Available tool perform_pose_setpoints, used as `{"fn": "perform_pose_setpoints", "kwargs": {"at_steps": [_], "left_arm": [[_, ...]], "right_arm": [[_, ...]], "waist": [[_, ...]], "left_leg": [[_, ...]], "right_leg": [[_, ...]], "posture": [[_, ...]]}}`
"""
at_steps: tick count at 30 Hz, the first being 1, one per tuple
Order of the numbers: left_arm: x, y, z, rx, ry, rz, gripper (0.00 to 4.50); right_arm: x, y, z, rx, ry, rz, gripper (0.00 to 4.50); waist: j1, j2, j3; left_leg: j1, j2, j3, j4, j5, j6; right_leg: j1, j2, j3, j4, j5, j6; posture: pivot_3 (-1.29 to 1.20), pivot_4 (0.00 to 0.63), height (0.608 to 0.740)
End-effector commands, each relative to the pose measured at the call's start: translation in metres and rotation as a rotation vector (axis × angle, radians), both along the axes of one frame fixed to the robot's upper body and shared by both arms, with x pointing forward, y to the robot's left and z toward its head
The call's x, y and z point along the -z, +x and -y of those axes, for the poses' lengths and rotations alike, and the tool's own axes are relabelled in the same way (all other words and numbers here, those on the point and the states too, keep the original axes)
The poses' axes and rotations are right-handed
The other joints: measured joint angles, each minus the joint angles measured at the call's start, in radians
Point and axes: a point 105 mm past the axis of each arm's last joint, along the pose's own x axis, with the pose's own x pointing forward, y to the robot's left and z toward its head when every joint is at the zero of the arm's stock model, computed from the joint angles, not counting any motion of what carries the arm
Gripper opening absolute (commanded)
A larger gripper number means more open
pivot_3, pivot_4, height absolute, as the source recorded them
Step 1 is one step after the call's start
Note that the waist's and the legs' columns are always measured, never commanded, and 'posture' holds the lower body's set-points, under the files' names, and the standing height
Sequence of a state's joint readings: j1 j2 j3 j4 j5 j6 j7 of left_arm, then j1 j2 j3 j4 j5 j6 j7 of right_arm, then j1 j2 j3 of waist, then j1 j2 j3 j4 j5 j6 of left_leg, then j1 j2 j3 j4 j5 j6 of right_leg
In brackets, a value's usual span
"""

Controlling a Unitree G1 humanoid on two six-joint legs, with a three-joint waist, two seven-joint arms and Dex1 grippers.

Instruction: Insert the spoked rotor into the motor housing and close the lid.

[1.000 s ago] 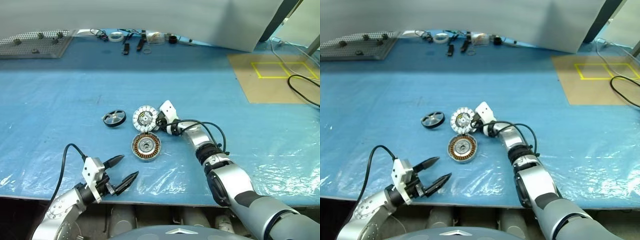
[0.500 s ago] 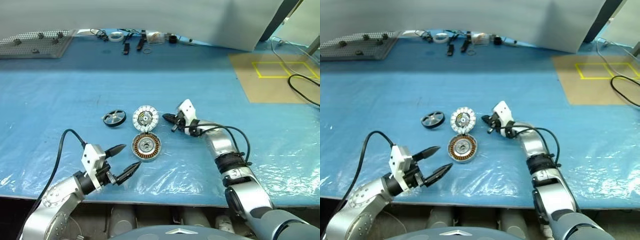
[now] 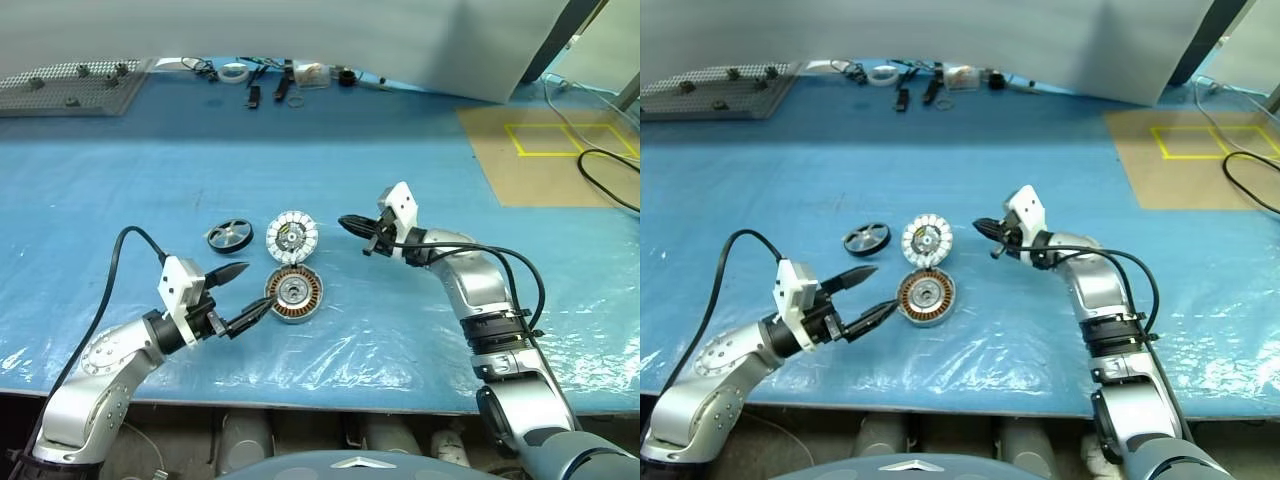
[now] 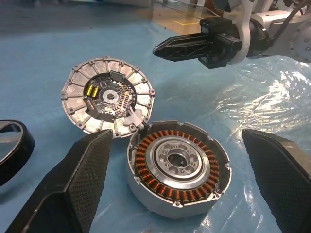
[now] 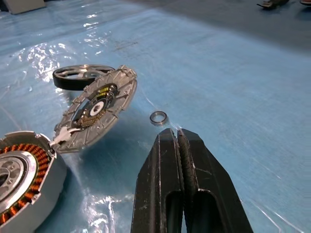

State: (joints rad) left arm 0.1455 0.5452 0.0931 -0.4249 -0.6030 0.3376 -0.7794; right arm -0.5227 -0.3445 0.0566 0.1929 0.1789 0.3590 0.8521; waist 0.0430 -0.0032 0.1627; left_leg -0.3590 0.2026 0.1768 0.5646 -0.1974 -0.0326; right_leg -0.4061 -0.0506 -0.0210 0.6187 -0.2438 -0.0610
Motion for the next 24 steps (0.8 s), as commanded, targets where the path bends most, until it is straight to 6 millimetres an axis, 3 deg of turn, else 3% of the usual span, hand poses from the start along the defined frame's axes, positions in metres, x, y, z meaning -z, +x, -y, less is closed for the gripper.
{"fn": "perform_pose_setpoints", "kwargs": {"at_steps": [1, 3, 6, 18, 24], "left_arm": [[-0.006, 0.004, -0.004, 0.006, -0.004, 0.021, 4.5], [-0.005, 0.005, -0.004, 0.013, -0.006, 0.019, 4.5], [-0.003, 0.005, -0.004, 0.025, -0.007, 0.015, 4.5], [0.002, 0.013, 0.008, 0.036, -0.047, 0.031, 4.5], [0.0, 0.008, 0.024, 0.032, -0.066, 0.041, 4.5]], "right_arm": [[-0.006, 0.0, 0.016, 0.042, 0.016, 0.024, 0.07], [-0.004, -0.002, 0.021, 0.058, 0.011, 0.029, 0.07], [-0.003, -0.006, 0.027, 0.07, 0.011, 0.044, 0.68], [-0.007, -0.015, 0.022, 0.015, 0.01, 0.015, 4.43], [-0.005, -0.026, 0.021, -0.014, -0.006, 0.01, 4.43]], "waist": [[0.001, 0.0, 0.0], [0.001, 0.0, 0.0], [0.0, 0.0, 0.0], [0.001, 0.0, 0.0], [0.002, 0.0, 0.0]], "left_leg": [[0.0, 0.0, 0.0, 0.0, 0.0, 0.0], [-0.001, 0.0, 0.0, 0.0, 0.0, 0.0], [-0.001, 0.0, 0.0, 0.0, 0.0, 0.0], [0.0, 0.0, 0.0, 0.001, 0.0, 0.0], [-0.001, 0.0, -0.001, 0.001, 0.0, 0.001]], "right_leg": [[0.0, 0.0, 0.0, 0.0, 0.0, 0.0], [0.0, 0.0, 0.0, 0.0, 0.0, 0.0], [0.0, 0.0, 0.0, 0.0, 0.0, 0.0], [0.0, 0.0, 0.0, 0.001, 0.0, 0.0], [0.0, 0.0, -0.001, 0.0, 0.0, 0.0]], "posture": [[0.0, 0.15, 0.74], [0.0, 0.15, 0.74], [0.0, 0.15, 0.74], [0.0, 0.15, 0.74], [0.0, 0.15, 0.74]]}}
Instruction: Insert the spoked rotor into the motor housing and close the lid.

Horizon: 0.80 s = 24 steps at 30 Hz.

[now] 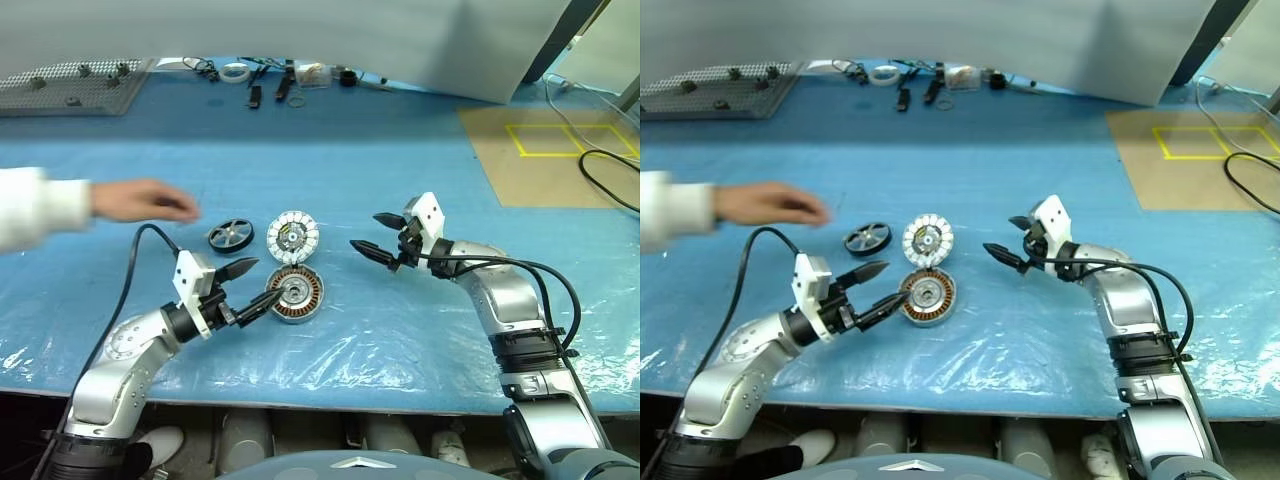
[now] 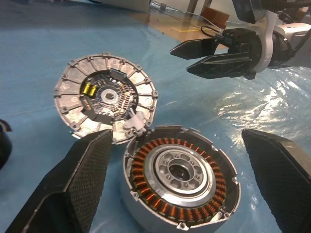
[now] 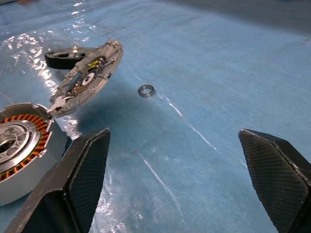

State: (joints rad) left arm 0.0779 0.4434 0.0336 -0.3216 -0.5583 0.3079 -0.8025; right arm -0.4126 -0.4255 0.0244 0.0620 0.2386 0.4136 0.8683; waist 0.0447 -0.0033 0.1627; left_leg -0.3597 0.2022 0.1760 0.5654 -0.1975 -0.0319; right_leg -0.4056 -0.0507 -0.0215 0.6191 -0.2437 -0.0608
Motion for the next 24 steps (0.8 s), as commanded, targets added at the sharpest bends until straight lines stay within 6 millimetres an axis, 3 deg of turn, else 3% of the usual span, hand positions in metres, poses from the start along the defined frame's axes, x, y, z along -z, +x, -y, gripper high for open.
{"fn": "perform_pose_setpoints", "kwargs": {"at_steps": [1, 13, 24], "left_arm": [[-0.013, -0.005, 0.008, 0.009, 0.007, 0.058, 4.5], [-0.014, -0.011, 0.01, 0.013, 0.04, 0.052, 4.5], [-0.013, -0.008, 0.013, 0.026, 0.038, 0.046, 4.5]], "right_arm": [[-0.009, -0.009, -0.002, -0.041, -0.007, 0.037, 4.43], [-0.006, -0.005, 0.004, 0.0, -0.003, 0.034, 4.43], [-0.005, -0.016, 0.011, -0.012, -0.018, 0.014, 4.43]], "waist": [[0.0, 0.0, 0.0], [0.0, 0.0, 0.0], [0.0, 0.0, 0.0]], "left_leg": [[0.0, 0.0, 0.0, 0.0, 0.0, 0.0], [0.0, 0.0, 0.0, 0.0, 0.0, 0.0], [0.0, 0.0, 0.0, 0.0, 0.0, 0.0]], "right_leg": [[0.0, 0.0, 0.0, 0.0, 0.0, 0.0], [0.0, 0.0, 0.0, 0.0, 0.0, 0.0], [0.0, 0.0, 0.0, 0.0, 0.0, 0.0]], "posture": [[0.0, 0.15, 0.74], [0.0, 0.15, 0.74], [0.0, 0.15, 0.74]]}}
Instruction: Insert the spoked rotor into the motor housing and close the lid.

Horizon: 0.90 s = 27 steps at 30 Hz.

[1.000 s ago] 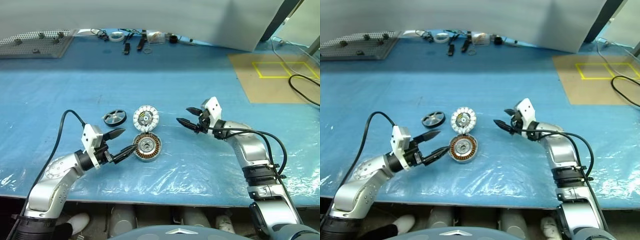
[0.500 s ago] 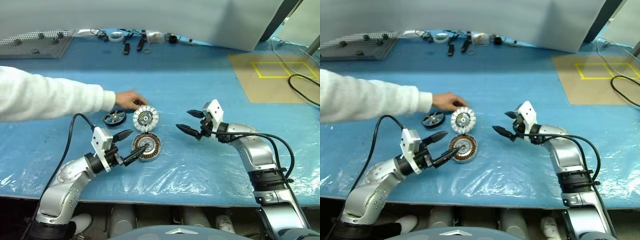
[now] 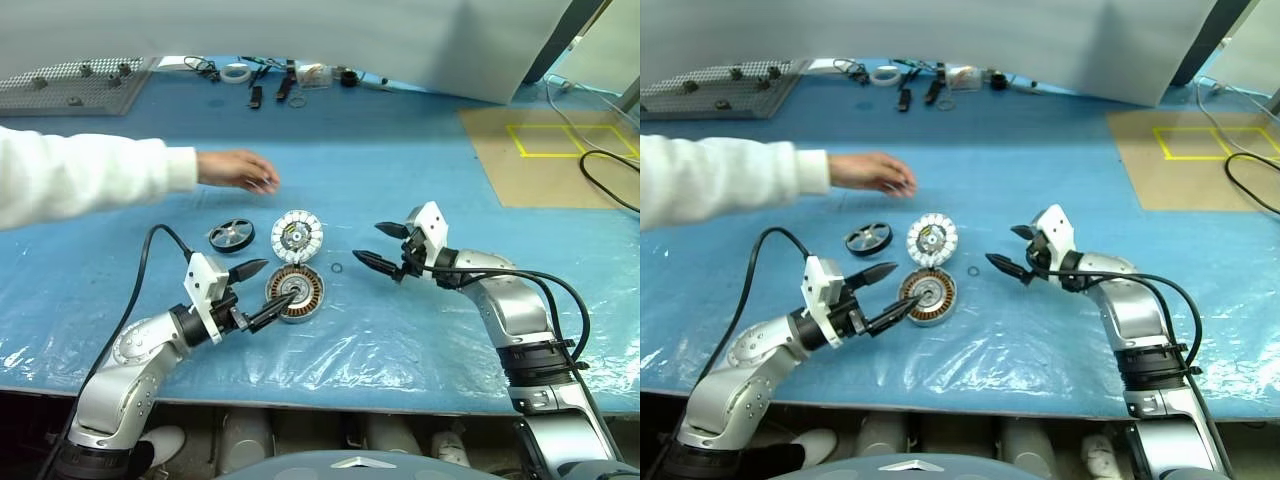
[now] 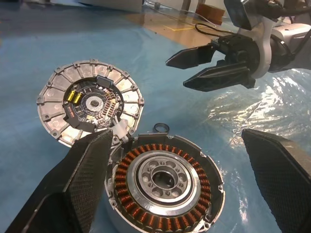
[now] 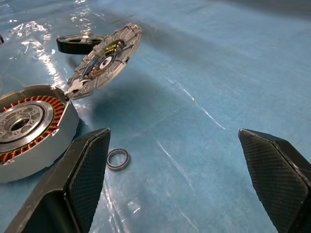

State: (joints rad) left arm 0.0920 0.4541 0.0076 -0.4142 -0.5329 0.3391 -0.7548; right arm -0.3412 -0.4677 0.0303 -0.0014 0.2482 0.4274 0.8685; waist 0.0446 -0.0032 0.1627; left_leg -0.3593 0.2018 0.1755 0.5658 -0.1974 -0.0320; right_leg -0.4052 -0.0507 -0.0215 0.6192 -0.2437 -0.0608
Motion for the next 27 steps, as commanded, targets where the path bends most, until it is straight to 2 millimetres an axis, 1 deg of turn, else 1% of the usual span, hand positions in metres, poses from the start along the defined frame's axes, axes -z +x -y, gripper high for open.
{"fn": "perform_pose_setpoints", "kwargs": {"at_steps": [1, 3, 5, 10, 12, 18, 23, 27], "left_arm": [[-0.005, -0.002, 0.004, 0.018, -0.004, 0.017, 4.5], [-0.005, -0.002, 0.005, 0.017, -0.011, 0.017, 4.5], [-0.005, -0.001, 0.005, 0.013, -0.015, 0.018, 4.5], [-0.006, 0.0, 0.003, -0.015, -0.022, 0.02, 4.5], [-0.008, -0.003, 0.001, -0.021, -0.019, 0.019, 4.5], [-0.007, -0.01, -0.014, -0.063, 0.004, 0.009, 4.5], [-0.006, -0.015, -0.023, -0.089, 0.021, 0.004, 4.5], [-0.002, -0.018, -0.024, -0.086, 0.042, 0.003, 4.5]], "right_arm": [[-0.013, -0.008, 0.001, -0.036, 0.012, 0.021, 4.43], [-0.007, -0.018, -0.004, -0.092, 0.003, -0.021, 4.43], [-0.003, -0.021, -0.008, -0.114, -0.007, -0.033, 4.43], [0.009, -0.012, -0.019, -0.114, -0.006, -0.044, 4.43], [0.017, -0.01, -0.024, -0.128, -0.022, -0.048, 4.43], [0.033, -0.004, -0.029, -0.147, -0.053, -0.049, 4.43], [0.041, -0.001, -0.032, -0.158, -0.062, -0.048, 4.43], [0.045, -0.001, -0.04, -0.186, -0.073, -0.034, 4.43]], "waist": [[0.0, 0.0, 0.0], [0.0, 0.0, 0.0], [0.0, 0.0, 0.0], [-0.003, 0.0, 0.0], [-0.002, 0.0, 0.0], [-0.002, 0.0, 0.0], [-0.002, 0.0, 0.0], [-0.003, 0.0, 0.0]], "left_leg": [[0.0, 0.0, 0.0, 0.0, 0.0, 0.0], [0.0, 0.0, 0.0, 0.0, 0.0, 0.0], [0.0, 0.0, 0.0, 0.0, 0.0, 0.0], [0.001, 0.0, 0.0, 0.0, 0.0, 0.001], [0.001, 0.0, 0.0, 0.001, 0.0, 0.001], [-0.001, 0.0, 0.0, 0.0, 0.0, 0.0], [-0.001, 0.0, 0.0, 0.001, 0.0, 0.001], [0.0, 0.0, 0.0, 0.002, -0.001, 0.001]], "right_leg": [[0.0, 0.0, 0.0, 0.0, 0.0, 0.0], [0.0, 0.0, 0.0, 0.0, 0.0, 0.0], [0.0, 0.0, 0.0, 0.0, 0.0, 0.0], [0.001, 0.0, 0.0, 0.001, 0.0, 0.0], [0.001, 0.0, 0.0, 0.001, 0.0, 0.0], [0.0, 0.0, -0.001, 0.0, 0.0, 0.0], [0.0, 0.0, -0.001, 0.0, 0.0, 0.0], [0.001, 0.0, -0.001, 0.0, 0.0, 0.0]], "posture": [[0.0, 0.15, 0.74], [0.0, 0.15, 0.74], [0.0, 0.15, 0.74], [0.0, 0.15, 0.74], [0.0, 0.15, 0.74], [0.0, 0.15, 0.74], [0.0, 0.15, 0.74], [0.0, 0.15, 0.74]]}}
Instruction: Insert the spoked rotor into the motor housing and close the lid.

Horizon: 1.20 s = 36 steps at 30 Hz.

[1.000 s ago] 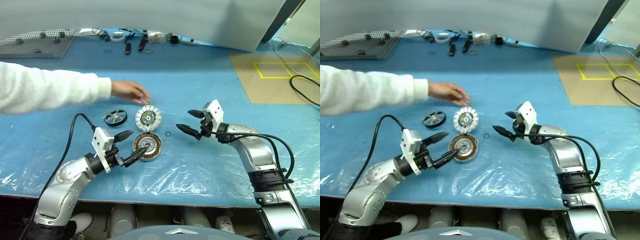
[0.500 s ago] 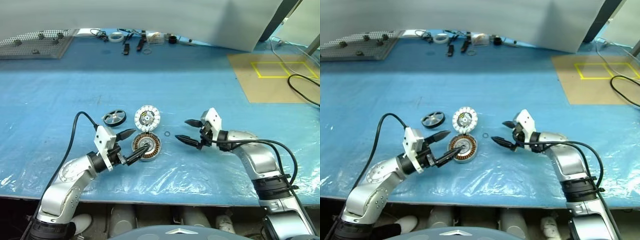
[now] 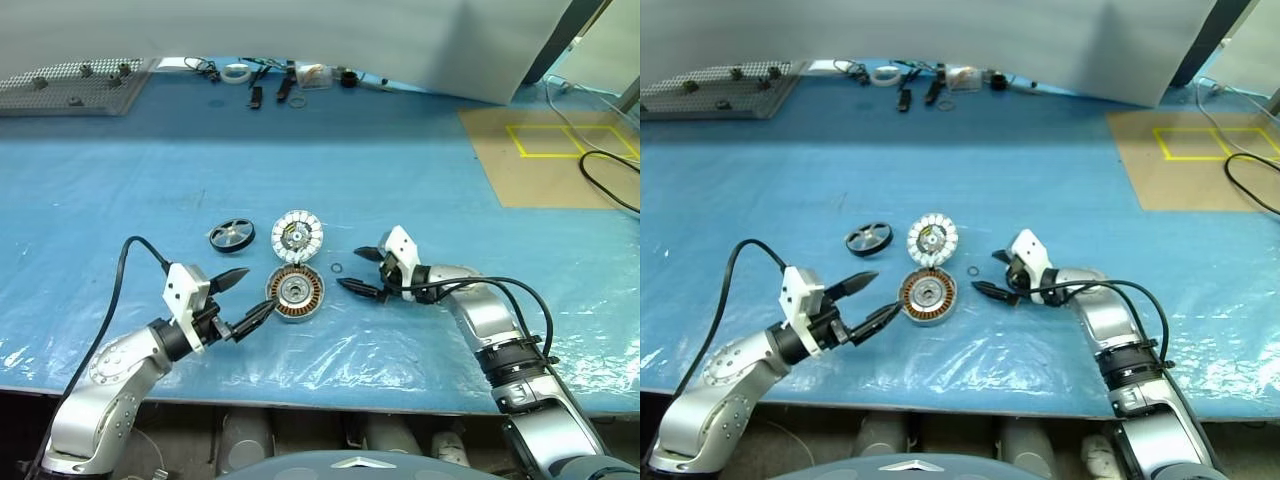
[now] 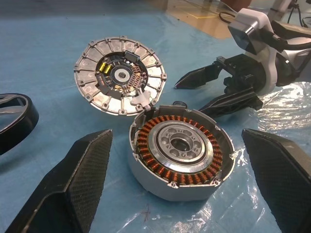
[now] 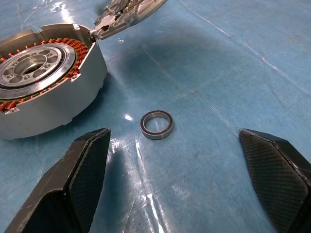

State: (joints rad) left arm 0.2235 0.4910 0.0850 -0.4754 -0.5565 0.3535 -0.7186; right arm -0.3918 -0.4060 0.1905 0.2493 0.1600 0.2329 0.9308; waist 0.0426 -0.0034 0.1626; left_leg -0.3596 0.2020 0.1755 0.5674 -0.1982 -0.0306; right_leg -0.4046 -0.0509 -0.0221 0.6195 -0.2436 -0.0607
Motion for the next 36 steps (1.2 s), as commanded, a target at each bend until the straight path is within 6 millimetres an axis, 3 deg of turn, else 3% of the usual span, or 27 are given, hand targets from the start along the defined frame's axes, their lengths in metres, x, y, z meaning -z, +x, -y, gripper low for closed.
{"fn": "perform_pose_setpoints", "kwargs": {"at_steps": [1, 15, 18, 24, 36], "left_arm": [[-0.01, -0.004, 0.0, 0.015, 0.013, 0.061, 4.5], [-0.004, -0.003, 0.015, 0.027, 0.045, 0.126, 4.5], [-0.004, -0.001, 0.016, 0.028, 0.042, 0.126, 4.5], [-0.005, -0.002, 0.016, 0.031, 0.045, 0.119, 4.5], [-0.009, 0.0, 0.017, 0.03, 0.047, 0.12, 4.5]], "right_arm": [[-0.002, 0.0, -0.01, -0.047, -0.008, 0.034, 4.43], [0.007, 0.008, -0.013, -0.085, -0.049, 0.05, 4.43], [0.009, 0.006, -0.015, -0.097, -0.052, 0.051, 3.84], [0.009, 0.005, -0.015, -0.101, -0.051, 0.051, 1.92], [0.012, 0.004, -0.012, -0.097, -0.067, 0.049, 1.92]], "waist": [[-0.001, 0.0, 0.0], [-0.001, 0.0, 0.0], [-0.001, 0.0, 0.0], [-0.001, 0.0, 0.0], [-0.001, 0.0, 0.0]], "left_leg": [[0.0, 0.0, 0.0, 0.0, 0.0, 0.0], [0.001, 0.0, 0.0, 0.001, -0.001, 0.001], [0.002, 0.0, 0.0, 0.001, -0.001, 0.001], [0.001, 0.0, 0.0, 0.001, -0.001, 0.001], [0.002, 0.0, 0.0, 0.001, -0.001, 0.001]], "right_leg": [[0.0, 0.0, 0.0, 0.0, 0.0, 0.0], [0.001, 0.0, 0.0, 0.001, 0.0, 0.0], [0.002, 0.0, 0.0, 0.001, 0.0, 0.0], [0.002, 0.0, 0.0, 0.001, 0.0, 0.0], [0.002, 0.0, 0.0, 0.001, 0.0, 0.0]], "posture": [[0.0, 0.15, 0.74], [0.0, 0.15, 0.74], [0.0, 0.15, 0.74], [0.0, 0.15, 0.74], [0.0, 0.15, 0.74]]}}
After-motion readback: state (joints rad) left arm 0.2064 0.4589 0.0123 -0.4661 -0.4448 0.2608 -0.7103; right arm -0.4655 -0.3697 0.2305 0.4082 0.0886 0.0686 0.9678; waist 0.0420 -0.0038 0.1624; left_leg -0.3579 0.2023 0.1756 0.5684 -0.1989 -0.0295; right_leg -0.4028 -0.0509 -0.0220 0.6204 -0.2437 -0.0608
